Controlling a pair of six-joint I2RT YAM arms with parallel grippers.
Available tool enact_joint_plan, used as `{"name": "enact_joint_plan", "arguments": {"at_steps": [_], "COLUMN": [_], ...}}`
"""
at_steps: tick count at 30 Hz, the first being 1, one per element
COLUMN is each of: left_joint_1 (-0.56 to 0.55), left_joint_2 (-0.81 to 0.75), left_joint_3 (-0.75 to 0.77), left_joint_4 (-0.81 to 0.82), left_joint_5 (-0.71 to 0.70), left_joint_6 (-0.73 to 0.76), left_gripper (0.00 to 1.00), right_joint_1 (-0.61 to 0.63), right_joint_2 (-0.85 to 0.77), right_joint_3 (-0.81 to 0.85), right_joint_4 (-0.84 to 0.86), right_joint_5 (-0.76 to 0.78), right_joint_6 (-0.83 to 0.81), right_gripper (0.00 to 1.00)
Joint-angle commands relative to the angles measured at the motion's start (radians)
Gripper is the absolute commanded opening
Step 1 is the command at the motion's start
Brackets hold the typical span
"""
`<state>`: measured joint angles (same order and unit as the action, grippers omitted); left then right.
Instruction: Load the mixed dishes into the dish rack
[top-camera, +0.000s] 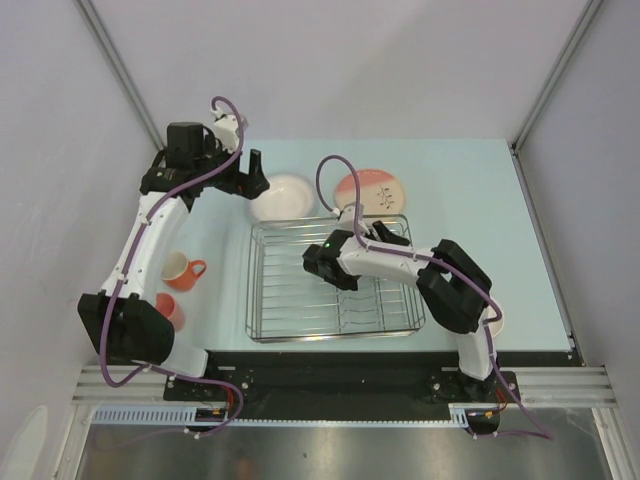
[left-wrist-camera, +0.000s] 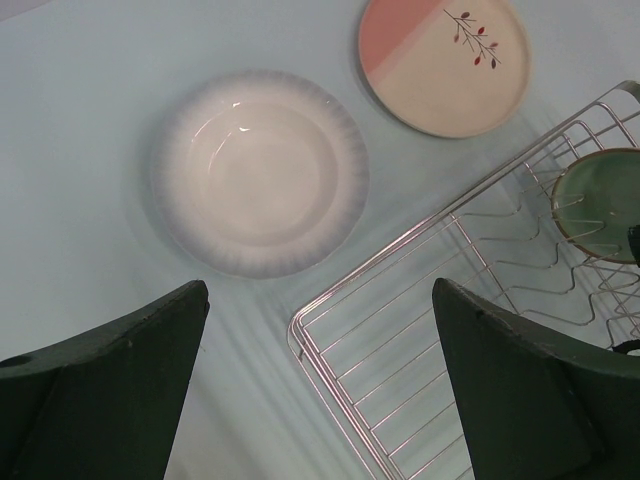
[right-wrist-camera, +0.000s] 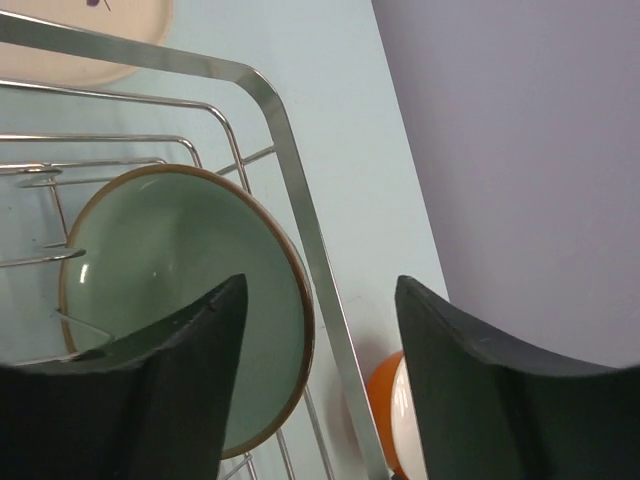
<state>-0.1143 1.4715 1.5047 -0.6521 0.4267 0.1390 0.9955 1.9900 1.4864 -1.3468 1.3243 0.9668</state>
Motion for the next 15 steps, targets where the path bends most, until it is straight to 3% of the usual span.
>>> {"name": "enact_joint_plan", "arguments": {"at_steps": [1,4,7,10,15], "left_joint_1": [0.008,0.008,0.008,0.01,0.015], "left_joint_2": [-0.04,-0.034,-0.033,-0.031,-0.022], "left_joint_3": [0.006,0.012,0.018,0.028,0.042], "left_joint_4": [0.037,0.037,0.034,0.028,0.029], "left_joint_5": [0.027,0.026,0.02,0.006,0.006], "left_joint_6": [0.01,0.01,0.017,0.03,0.036], "left_gripper": [1.0,1.0,1.0,1.0,1.0], "right_joint_1": [0.003,-0.011,-0.047,-0.173,-0.597], "right_joint_2": [-0.084,-0.169,-0.276,-0.5,-0.923], "right_joint_3": [0.06,0.075,0.065,-0.027,-0.347], "right_joint_4": [-0.166,-0.164,-0.166,-0.146,0.139], "right_joint_5": [0.053,0.014,-0.031,-0.164,-0.581], "right_joint_6": [0.035,0.036,0.07,0.208,0.041], "right_gripper": [0.79,0.94,0.95,0.94,0.93]}}
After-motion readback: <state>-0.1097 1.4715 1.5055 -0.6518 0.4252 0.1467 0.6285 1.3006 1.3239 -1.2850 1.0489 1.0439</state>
